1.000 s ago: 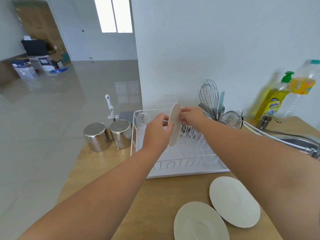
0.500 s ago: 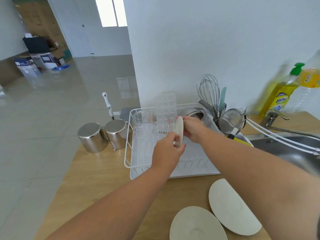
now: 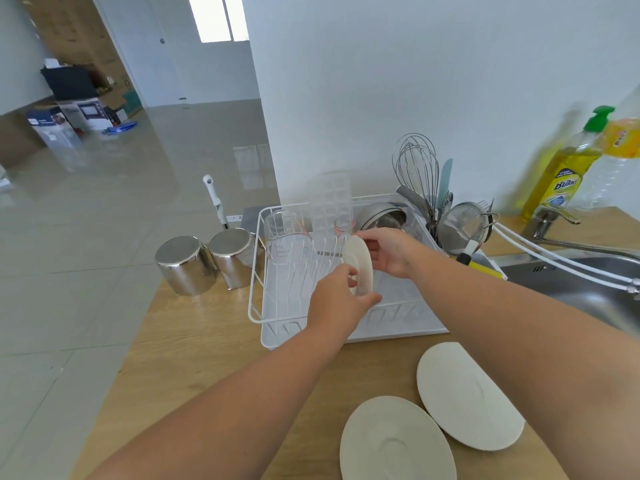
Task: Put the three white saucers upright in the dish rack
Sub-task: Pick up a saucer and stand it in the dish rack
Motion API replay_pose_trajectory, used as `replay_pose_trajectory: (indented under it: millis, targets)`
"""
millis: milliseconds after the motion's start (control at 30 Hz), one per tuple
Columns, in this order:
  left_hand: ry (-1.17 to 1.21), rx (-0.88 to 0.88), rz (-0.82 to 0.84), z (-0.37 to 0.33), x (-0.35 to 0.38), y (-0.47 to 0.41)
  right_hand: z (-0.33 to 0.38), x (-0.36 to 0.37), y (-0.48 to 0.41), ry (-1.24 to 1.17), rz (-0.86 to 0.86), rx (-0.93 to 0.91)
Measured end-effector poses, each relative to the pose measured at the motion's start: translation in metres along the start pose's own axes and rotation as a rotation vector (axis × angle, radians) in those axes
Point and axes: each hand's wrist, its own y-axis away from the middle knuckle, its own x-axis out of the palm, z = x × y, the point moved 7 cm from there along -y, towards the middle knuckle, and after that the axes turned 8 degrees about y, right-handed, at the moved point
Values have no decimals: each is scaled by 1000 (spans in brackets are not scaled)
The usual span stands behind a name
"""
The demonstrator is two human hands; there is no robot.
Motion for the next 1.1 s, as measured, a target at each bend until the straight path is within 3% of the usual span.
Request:
replay_pose_trajectory:
  millis: [167, 533, 667, 733, 833, 967, 1100]
  targets:
    - [-248, -1, 53, -1, 4, 3, -1, -2, 9, 91, -6, -12]
    - [-248, 14, 133, 1, 5, 9, -6, -5, 36, 201, -61, 35]
    - [-247, 104, 71, -6, -6, 17, -2, -7, 49, 210, -125, 16]
    - [-252, 276, 20, -17, -16, 29, 8, -18, 61, 316, -278, -87]
    - [-251, 467, 26, -22, -28, 53, 28, -25, 108, 720, -531, -417]
    - [-245, 362, 137, 12, -25, 77, 4, -19, 172, 847, -601, -657]
    - [-244, 222, 214, 48, -11, 93, -68, -12, 177, 973, -421, -475]
